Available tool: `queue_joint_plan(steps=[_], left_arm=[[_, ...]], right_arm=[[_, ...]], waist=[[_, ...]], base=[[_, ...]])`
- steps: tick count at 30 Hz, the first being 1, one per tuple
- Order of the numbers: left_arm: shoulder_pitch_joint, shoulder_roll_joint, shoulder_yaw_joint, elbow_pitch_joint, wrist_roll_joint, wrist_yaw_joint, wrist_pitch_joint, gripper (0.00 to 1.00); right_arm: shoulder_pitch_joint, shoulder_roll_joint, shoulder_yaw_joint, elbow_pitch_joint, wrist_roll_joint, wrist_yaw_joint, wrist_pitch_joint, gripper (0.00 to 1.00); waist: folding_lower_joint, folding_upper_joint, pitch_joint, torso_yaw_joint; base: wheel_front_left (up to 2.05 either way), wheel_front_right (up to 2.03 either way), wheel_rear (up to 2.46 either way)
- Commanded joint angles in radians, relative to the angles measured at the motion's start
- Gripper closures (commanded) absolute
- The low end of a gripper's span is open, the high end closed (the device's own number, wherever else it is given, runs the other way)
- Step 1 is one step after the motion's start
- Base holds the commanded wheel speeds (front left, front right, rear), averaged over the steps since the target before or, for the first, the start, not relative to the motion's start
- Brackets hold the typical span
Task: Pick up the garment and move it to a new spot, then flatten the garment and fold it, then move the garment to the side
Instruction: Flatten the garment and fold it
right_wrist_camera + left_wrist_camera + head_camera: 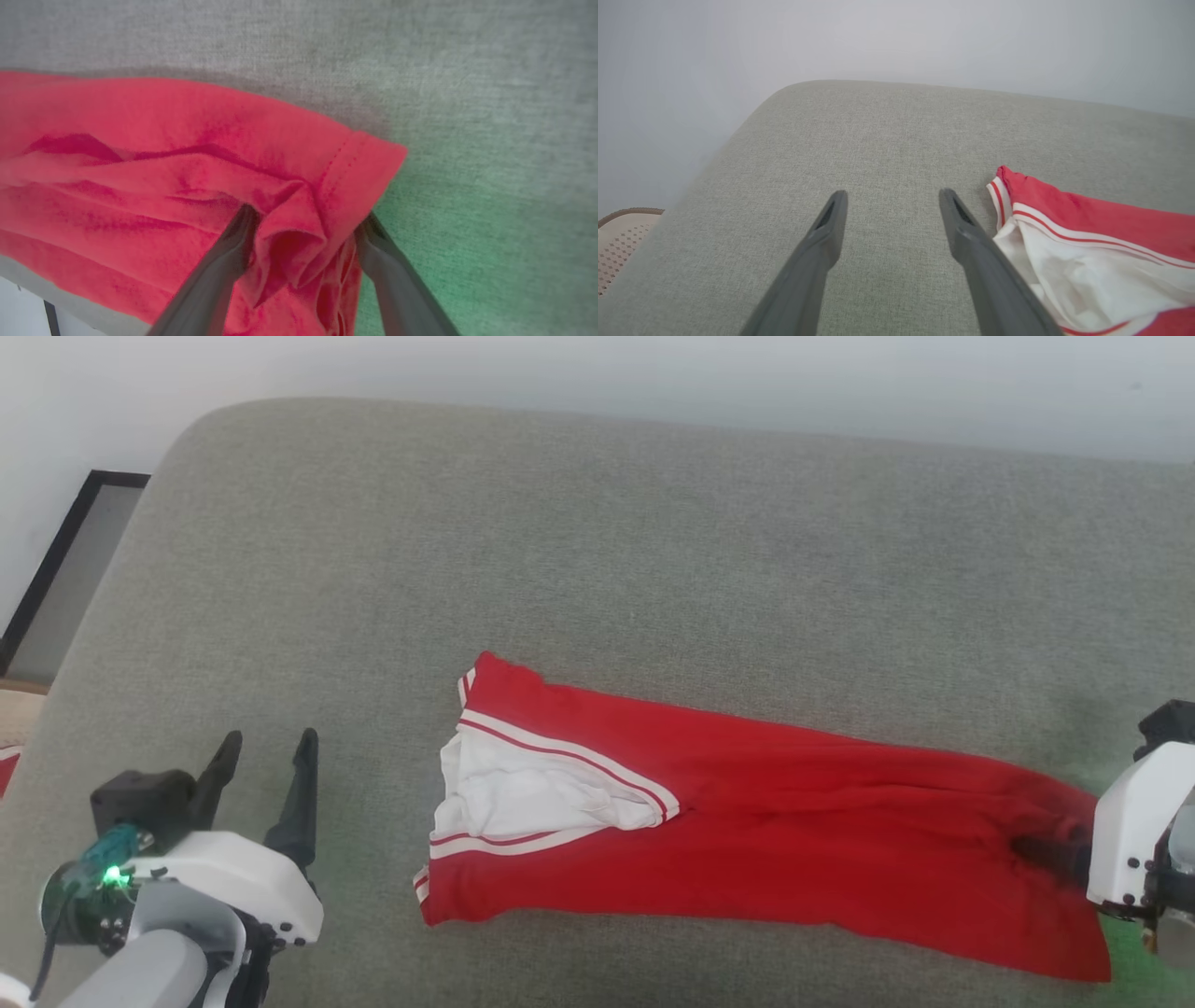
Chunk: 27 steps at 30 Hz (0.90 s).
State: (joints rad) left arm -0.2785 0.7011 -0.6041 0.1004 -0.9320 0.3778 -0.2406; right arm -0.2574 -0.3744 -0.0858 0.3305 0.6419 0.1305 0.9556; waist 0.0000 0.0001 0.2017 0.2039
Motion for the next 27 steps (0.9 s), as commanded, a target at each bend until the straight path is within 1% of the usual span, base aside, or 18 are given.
queue_joint_plan(steps=[1, 2, 3, 4, 5, 9, 12, 15, 21, 27], left_arm=[[0.019, -0.007, 0.012, 0.006, 0.005, -0.002, -0.010, 0.00], [0.024, -0.011, 0.021, 0.007, 0.005, -0.004, -0.013, 0.00], [0.032, -0.013, 0.026, 0.008, 0.007, -0.009, -0.017, 0.00], [0.037, -0.018, 0.032, 0.009, 0.011, -0.011, -0.018, 0.00], [0.041, -0.022, 0.040, 0.010, 0.012, -0.014, -0.020, 0.00], [0.061, -0.037, 0.066, 0.007, 0.025, -0.023, -0.024, 0.00], [0.076, -0.047, 0.087, 0.004, 0.035, -0.028, -0.026, 0.00], [0.086, -0.056, 0.107, -0.001, 0.049, -0.036, -0.027, 0.00], [0.104, -0.071, 0.141, -0.008, 0.070, -0.048, -0.025, 0.00], [0.117, -0.089, 0.164, -0.008, 0.092, -0.060, -0.025, 0.00]], right_arm=[[0.027, 0.071, 0.047, 0.066, 0.017, 0.000, 0.032, 0.00], [0.025, 0.082, 0.052, 0.076, 0.022, 0.000, 0.041, 0.00], [0.020, 0.089, 0.055, 0.084, 0.022, 0.000, 0.047, 0.13], [0.015, 0.094, 0.061, 0.088, 0.025, 0.002, 0.056, 0.65], [0.014, 0.102, 0.064, 0.091, 0.035, 0.003, 0.065, 1.00], [-0.004, 0.093, 0.056, 0.076, 0.048, 0.003, 0.069, 1.00], [-0.024, 0.094, 0.030, 0.053, 0.075, 0.002, 0.058, 1.00], [-0.037, 0.074, 0.007, 0.027, 0.088, 0.001, 0.056, 1.00], [-0.056, 0.002, -0.067, 0.009, 0.084, -0.001, 0.046, 1.00], [-0.081, -0.075, -0.160, 0.049, 0.058, -0.001, 0.046, 1.00]], waist=[[0.0000, -0.0001, -0.001, 0.005], [0.0000, -0.0001, -0.002, 0.007], [0.0000, -0.0001, -0.002, 0.009], [0.0000, -0.0001, -0.003, 0.011], [0.0000, -0.0001, -0.004, 0.013], [0.0000, -0.0001, -0.003, 0.015], [0.0000, -0.0001, -0.002, 0.013], [0.0000, -0.0001, -0.001, 0.009], [0.0000, -0.0001, -0.001, -0.003], [0.0000, -0.0001, -0.001, -0.018]], base=[[0.00, 0.00, 0.00], [0.00, 0.00, 0.00], [0.00, 0.00, 0.00], [0.00, 0.00, 0.00], [0.00, 0.00, 0.00], [0.00, 0.00, 0.00], [0.00, 0.00, 0.00], [0.00, 0.00, 0.00], [0.00, 0.00, 0.00], [0.00, 0.00, 0.00]])
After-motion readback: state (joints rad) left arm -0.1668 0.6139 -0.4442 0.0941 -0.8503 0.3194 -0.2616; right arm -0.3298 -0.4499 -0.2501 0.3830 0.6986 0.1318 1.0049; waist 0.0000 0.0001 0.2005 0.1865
